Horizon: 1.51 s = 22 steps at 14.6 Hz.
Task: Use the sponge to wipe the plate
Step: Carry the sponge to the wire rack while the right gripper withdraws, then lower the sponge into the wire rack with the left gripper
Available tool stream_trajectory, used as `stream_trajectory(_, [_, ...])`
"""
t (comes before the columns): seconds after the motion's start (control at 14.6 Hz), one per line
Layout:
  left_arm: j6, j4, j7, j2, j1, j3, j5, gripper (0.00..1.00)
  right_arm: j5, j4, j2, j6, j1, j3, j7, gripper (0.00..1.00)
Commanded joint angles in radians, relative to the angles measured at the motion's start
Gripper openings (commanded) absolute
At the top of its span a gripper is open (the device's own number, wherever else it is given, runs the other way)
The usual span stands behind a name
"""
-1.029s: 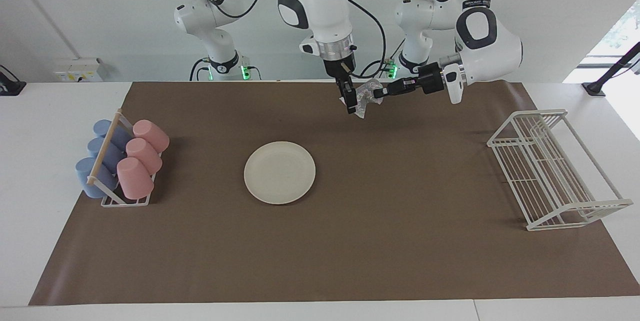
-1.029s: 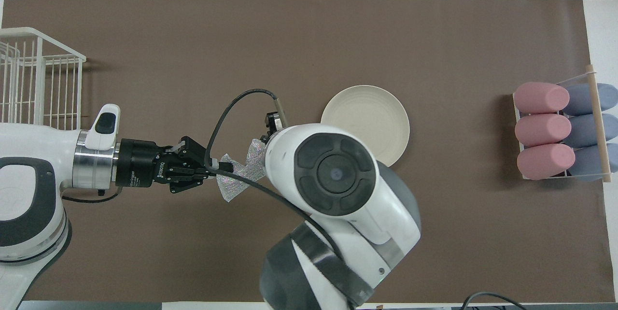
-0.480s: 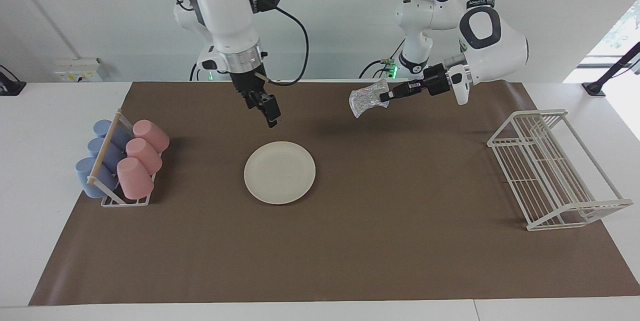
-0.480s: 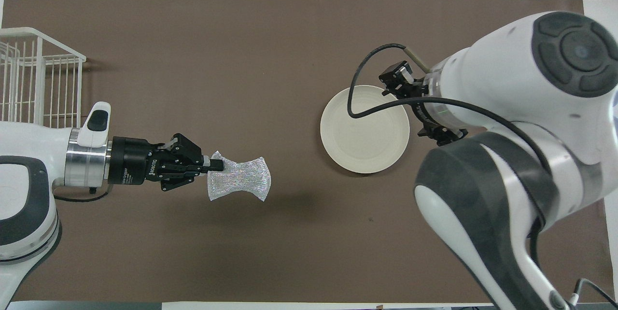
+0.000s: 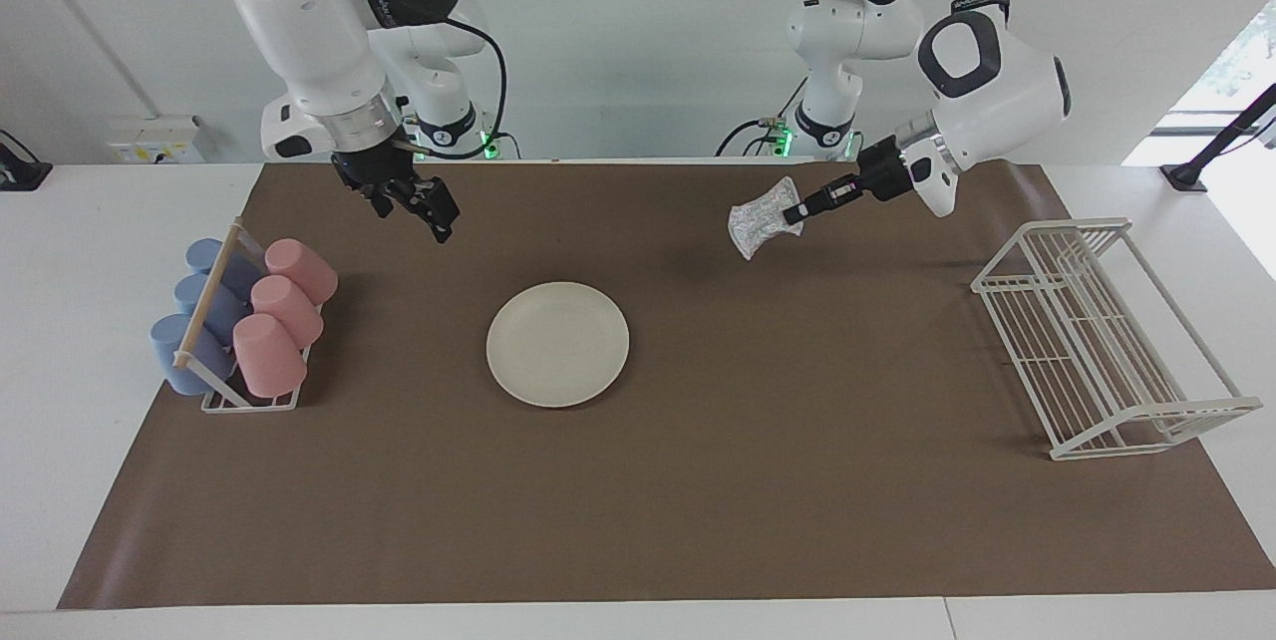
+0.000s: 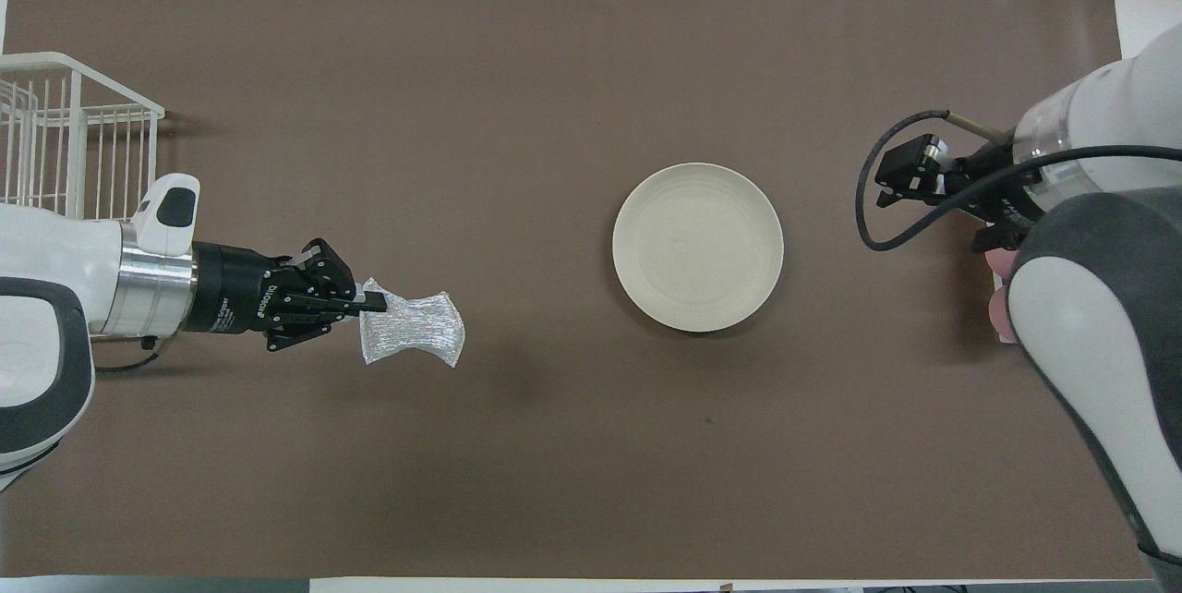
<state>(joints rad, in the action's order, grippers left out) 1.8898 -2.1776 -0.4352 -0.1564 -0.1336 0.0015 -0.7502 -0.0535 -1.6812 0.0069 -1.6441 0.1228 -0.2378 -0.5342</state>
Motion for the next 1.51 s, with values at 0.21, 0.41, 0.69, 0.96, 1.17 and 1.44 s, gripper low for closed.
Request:
stream_trajectory(0.21, [-0.152,0.209,-0.077,0.104,0.057,-0.005,0.394,0.0,0.066,-0.009,-0.021,0.035,0.113,-0.008,0.394,1.0])
stream_trajectory(0.41, [-0.265,0.326,-0.079,0.153,0.046,-0.005,0.578,0.0,0.077,-0.009,-0.021,0.035,0.113,-0.003,0.418,1.0])
stream_trajectory(0.69, [-0.405,0.481,-0.079,0.21,0.016,-0.017,0.808,0.0,0.077,-0.009,-0.025,0.02,0.038,0.089,0.487,1.0])
stream_trajectory(0.96, [-0.443,0.516,-0.079,0.227,-0.06,-0.017,1.073,0.0,0.077,-0.009,-0.031,0.036,-0.144,0.265,0.491,1.0])
stream_trajectory(1.17, [-0.449,0.516,-0.079,0.256,-0.11,-0.018,1.314,0.0,0.075,-0.011,-0.03,0.038,-0.247,0.371,0.546,1.0])
stream_trajectory(1.44, [-0.39,0.501,-0.082,0.308,-0.12,-0.021,1.576,0.0,0.075,-0.009,-0.03,0.036,-0.25,0.399,0.617,1.0])
